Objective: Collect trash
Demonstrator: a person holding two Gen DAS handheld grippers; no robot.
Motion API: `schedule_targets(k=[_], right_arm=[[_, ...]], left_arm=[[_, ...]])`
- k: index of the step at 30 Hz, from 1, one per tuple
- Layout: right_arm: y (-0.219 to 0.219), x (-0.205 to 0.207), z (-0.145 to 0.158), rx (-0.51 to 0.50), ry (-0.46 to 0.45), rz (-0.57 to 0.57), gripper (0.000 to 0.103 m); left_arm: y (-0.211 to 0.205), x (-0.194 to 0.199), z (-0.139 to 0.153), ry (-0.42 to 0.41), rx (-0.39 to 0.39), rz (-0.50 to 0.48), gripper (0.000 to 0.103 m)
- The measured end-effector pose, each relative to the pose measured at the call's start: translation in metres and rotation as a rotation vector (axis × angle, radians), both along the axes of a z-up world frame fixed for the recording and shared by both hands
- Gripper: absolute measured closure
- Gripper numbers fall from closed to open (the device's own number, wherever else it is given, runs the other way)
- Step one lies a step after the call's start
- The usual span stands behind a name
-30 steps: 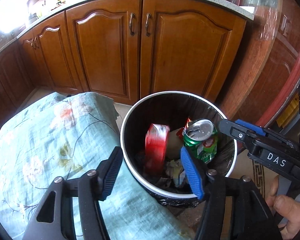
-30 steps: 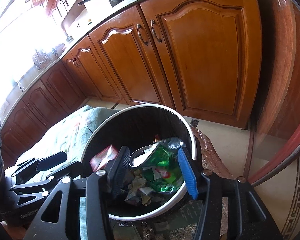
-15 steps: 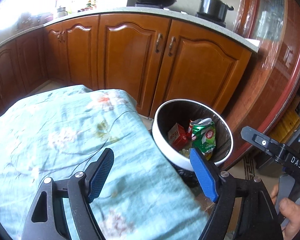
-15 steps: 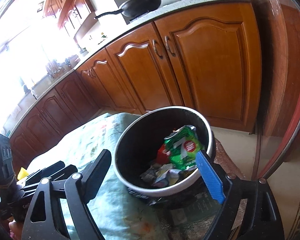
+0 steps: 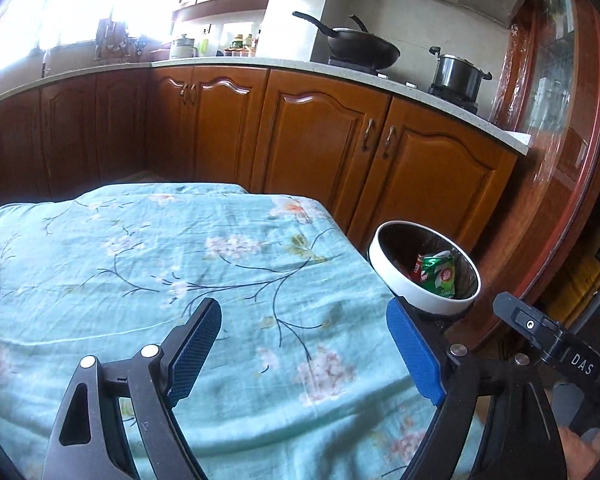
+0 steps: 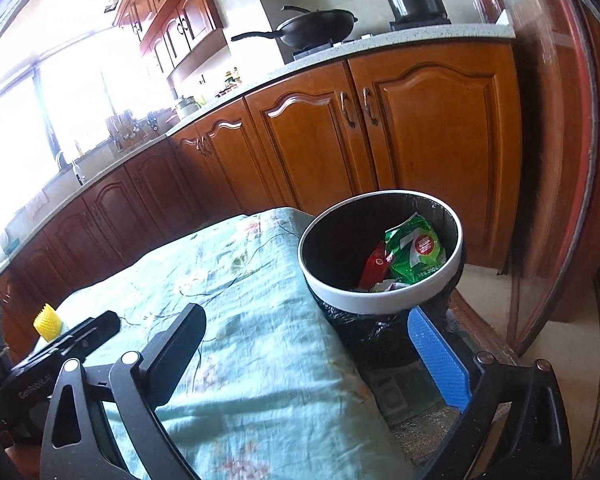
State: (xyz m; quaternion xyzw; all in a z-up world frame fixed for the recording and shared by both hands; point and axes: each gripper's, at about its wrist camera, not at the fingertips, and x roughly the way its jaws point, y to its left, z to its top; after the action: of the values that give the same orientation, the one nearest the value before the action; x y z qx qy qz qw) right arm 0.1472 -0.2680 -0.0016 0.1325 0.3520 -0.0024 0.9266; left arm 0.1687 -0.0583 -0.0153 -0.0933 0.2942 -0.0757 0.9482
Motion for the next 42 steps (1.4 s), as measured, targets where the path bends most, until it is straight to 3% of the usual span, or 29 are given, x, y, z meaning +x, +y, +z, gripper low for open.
schedule_targets(k=[4, 8, 11, 22, 42], right_arm=[[0.016, -0.015, 0.007, -0.102, -0.035, -0.03, 0.0], [0.034, -0.035, 0.021, -0.245, -0.139, -0.061, 0.0], [0.044, -0.046, 0.025, -0.294, -0.205, -0.065, 0.0], [0.059, -0.062, 0.016, -0.273, -0.243, -0.048, 0.0], [0.054, -0.074, 0.02, -0.278, -0.261, -0.065, 0.0]], left_arm=[[0.013, -0.037, 0.003, -0.089, 0.012, 0.058, 0.001], [0.018, -0.069, 0.005, -0.185, 0.05, 0.122, 0.001], [0.015, -0.087, -0.001, -0.221, 0.089, 0.148, 0.001], [0.007, -0.104, -0.019, -0.221, 0.167, 0.179, 0.001], [0.009, -0.105, -0.012, -0.224, 0.195, 0.161, 0.001]])
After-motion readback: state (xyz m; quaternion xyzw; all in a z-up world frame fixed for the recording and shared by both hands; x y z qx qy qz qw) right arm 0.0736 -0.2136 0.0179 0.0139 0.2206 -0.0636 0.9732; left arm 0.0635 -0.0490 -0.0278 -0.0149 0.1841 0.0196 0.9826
